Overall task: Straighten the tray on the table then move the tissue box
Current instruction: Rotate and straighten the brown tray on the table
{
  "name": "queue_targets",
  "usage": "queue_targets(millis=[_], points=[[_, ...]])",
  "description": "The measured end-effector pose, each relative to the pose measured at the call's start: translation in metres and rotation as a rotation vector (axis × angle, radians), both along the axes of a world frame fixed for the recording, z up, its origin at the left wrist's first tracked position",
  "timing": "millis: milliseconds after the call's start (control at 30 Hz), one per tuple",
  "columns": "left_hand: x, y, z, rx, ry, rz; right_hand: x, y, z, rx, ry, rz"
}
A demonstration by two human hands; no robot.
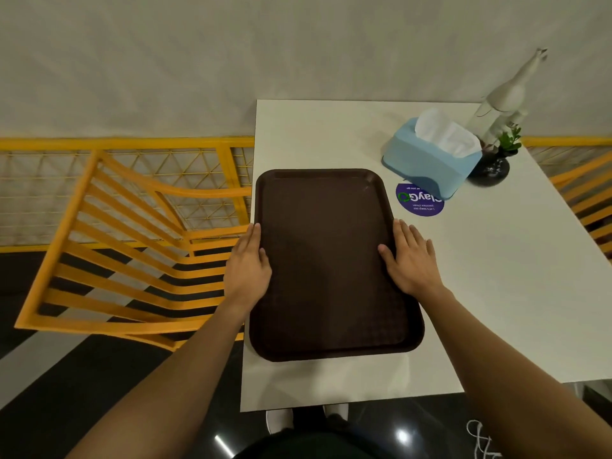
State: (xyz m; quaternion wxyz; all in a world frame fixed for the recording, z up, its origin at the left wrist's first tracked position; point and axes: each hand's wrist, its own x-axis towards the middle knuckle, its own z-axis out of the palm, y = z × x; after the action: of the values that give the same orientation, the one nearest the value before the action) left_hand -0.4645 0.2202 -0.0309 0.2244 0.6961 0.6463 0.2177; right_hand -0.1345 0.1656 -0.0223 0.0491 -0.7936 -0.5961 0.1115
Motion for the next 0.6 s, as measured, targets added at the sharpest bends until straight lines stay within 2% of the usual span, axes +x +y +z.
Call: queue_targets(millis=[233,600], points=[[0.001,-0.002,0.002,0.000,0.047,0.001,0.010,-0.001,-0.006,-0.006,0.132,0.017],[0.002,-0.003,0.005,-0.013,0.027,0.007,0.011,-0.004,-0.001,-0.024,0.121,0.046]])
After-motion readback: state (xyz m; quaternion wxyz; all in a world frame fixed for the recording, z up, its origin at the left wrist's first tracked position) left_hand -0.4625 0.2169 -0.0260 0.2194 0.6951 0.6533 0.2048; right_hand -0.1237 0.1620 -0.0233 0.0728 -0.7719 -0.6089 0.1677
